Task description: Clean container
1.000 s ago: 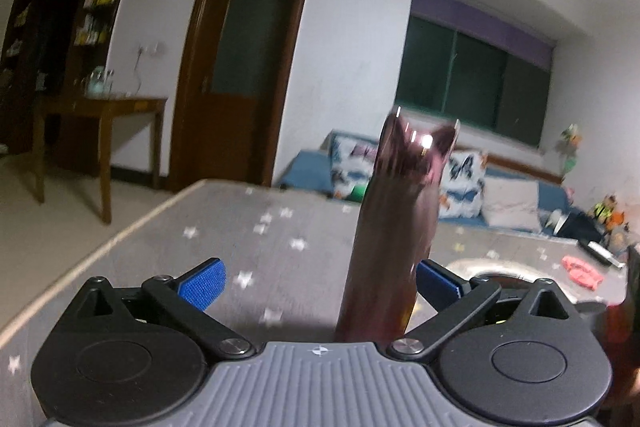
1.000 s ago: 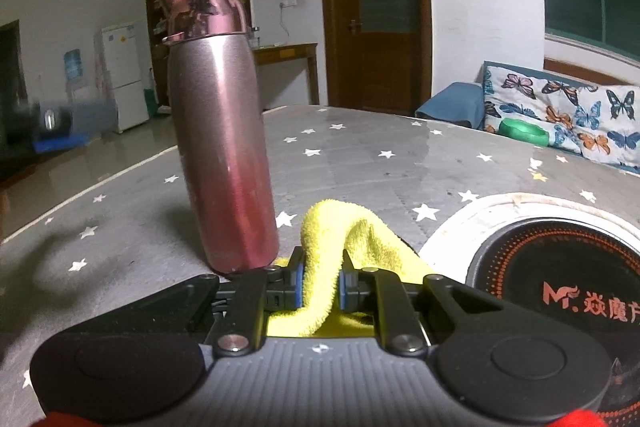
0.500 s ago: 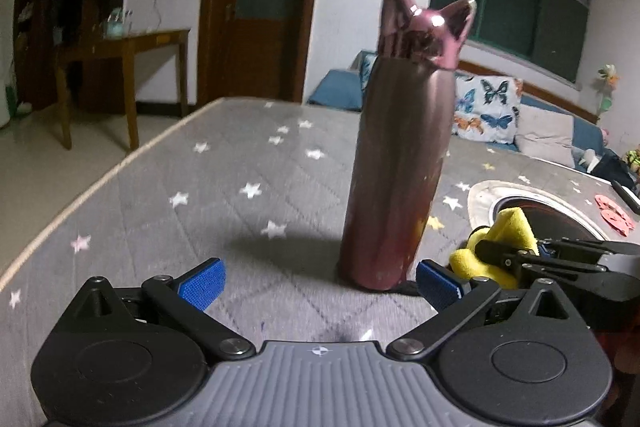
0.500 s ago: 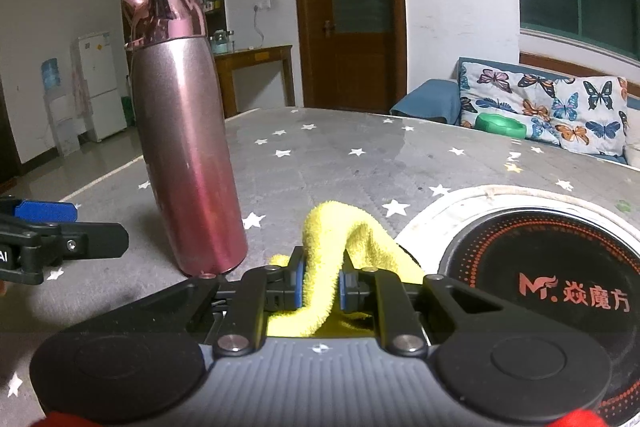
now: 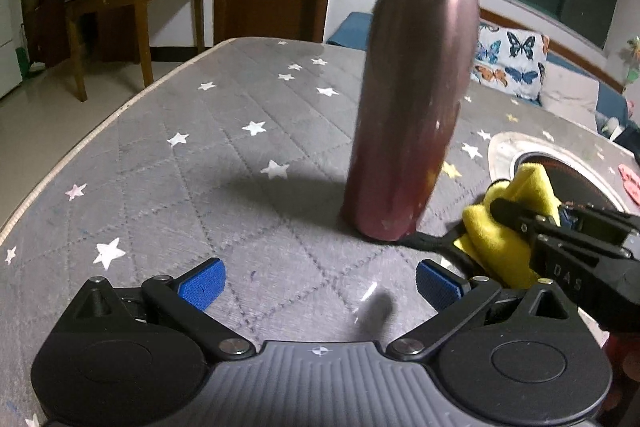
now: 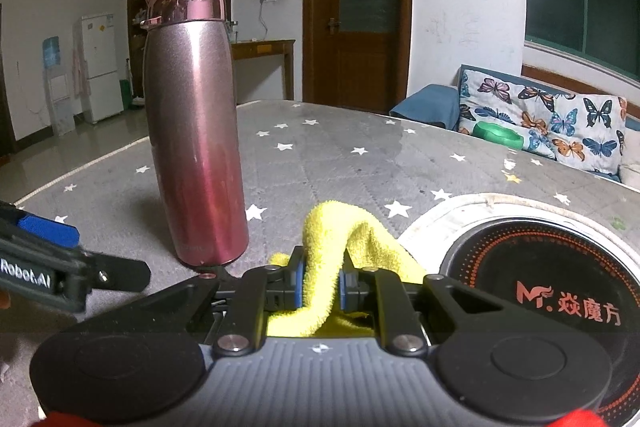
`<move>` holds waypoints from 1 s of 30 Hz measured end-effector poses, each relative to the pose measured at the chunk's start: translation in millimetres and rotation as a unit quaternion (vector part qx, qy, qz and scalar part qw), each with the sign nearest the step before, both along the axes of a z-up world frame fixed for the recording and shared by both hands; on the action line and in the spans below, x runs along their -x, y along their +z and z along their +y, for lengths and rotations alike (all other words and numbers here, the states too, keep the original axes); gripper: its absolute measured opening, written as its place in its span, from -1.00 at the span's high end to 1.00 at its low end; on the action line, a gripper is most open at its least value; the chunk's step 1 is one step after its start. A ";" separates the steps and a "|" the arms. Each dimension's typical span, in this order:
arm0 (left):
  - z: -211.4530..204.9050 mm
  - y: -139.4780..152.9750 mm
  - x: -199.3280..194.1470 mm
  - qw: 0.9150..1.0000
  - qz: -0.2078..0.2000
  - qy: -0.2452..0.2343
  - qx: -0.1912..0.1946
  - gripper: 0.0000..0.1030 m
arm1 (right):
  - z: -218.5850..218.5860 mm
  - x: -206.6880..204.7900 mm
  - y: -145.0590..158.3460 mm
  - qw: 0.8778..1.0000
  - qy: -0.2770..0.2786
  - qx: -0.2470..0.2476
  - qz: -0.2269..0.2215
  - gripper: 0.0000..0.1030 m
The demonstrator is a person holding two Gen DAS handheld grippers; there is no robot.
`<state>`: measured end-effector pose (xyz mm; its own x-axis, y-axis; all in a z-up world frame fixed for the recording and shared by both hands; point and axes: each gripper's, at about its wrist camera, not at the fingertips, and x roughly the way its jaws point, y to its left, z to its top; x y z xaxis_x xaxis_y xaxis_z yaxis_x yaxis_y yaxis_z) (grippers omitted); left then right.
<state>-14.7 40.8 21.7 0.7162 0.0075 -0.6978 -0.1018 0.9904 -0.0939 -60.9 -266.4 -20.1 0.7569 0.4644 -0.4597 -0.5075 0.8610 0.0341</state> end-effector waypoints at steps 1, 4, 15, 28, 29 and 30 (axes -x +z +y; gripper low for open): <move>-2.0 0.0 0.0 1.000 0.003 -0.002 -0.003 -1.00 | -0.8 -0.8 -0.1 1.000 0.000 -0.002 0.001 0.73; -8.3 -0.2 0.5 1.000 0.007 -0.007 -0.013 -1.00 | -2.4 -2.6 -0.7 1.000 0.001 -0.006 0.003 0.73; -28.3 5.6 5.0 0.998 0.009 -0.035 -0.045 -1.00 | -7.7 -3.7 9.1 0.998 -0.001 -0.061 0.033 0.73; -32.5 1.3 1.4 0.997 0.020 -0.049 -0.047 -1.00 | -1.6 -0.2 15.3 0.995 -0.010 -0.081 0.059 0.73; -32.6 1.5 1.5 0.998 0.021 -0.050 -0.044 -1.00 | -0.2 0.6 15.4 0.994 -0.009 -0.085 0.062 0.73; -31.8 1.7 1.7 0.998 0.021 -0.050 -0.042 -1.00 | 1.1 1.4 15.6 0.994 -0.007 -0.089 0.064 0.73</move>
<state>-16.4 9.0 23.3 0.6859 -0.0030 -0.7276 -0.0046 1.0000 -0.0084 -62.2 -265.3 -4.5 0.7047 0.5369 -0.4638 -0.4778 0.8424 0.2491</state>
